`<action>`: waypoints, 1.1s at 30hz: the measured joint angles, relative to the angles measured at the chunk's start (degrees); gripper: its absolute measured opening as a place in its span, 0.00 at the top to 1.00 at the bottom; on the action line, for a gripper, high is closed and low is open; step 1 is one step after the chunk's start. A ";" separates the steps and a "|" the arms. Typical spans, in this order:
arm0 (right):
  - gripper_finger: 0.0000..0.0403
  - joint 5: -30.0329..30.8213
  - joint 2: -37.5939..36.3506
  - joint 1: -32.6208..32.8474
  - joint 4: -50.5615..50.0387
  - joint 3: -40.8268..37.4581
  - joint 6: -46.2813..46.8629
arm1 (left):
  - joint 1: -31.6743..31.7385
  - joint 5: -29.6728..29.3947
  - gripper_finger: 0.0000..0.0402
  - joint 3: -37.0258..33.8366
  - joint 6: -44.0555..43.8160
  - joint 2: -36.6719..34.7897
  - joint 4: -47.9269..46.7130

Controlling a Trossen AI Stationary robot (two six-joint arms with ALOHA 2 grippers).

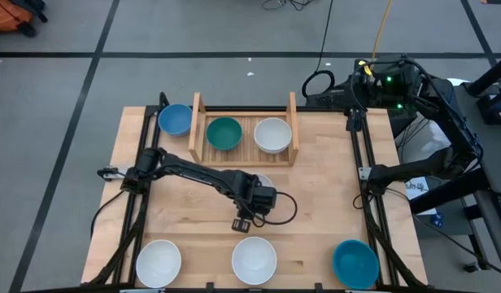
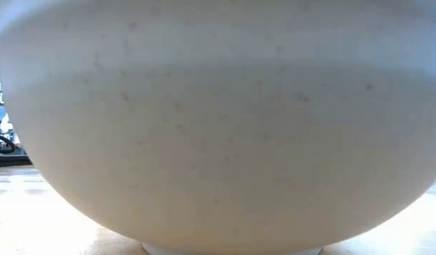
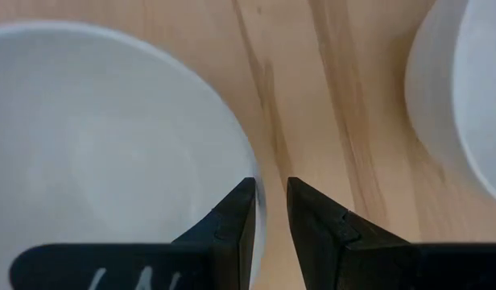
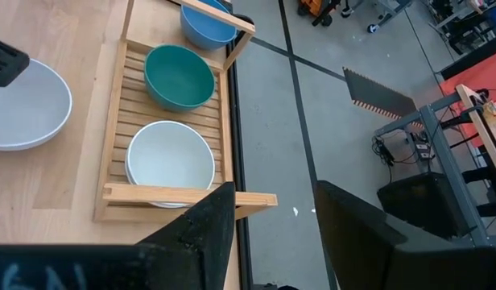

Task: Place and stack bowls onto a shelf
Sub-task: Stack the white bowl on top of the green bowl on the shelf

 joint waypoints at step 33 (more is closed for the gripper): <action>0.59 0.02 0.00 0.00 -0.31 0.00 -0.21 | 2.50 -5.77 0.99 6.44 -9.46 -0.81 -4.98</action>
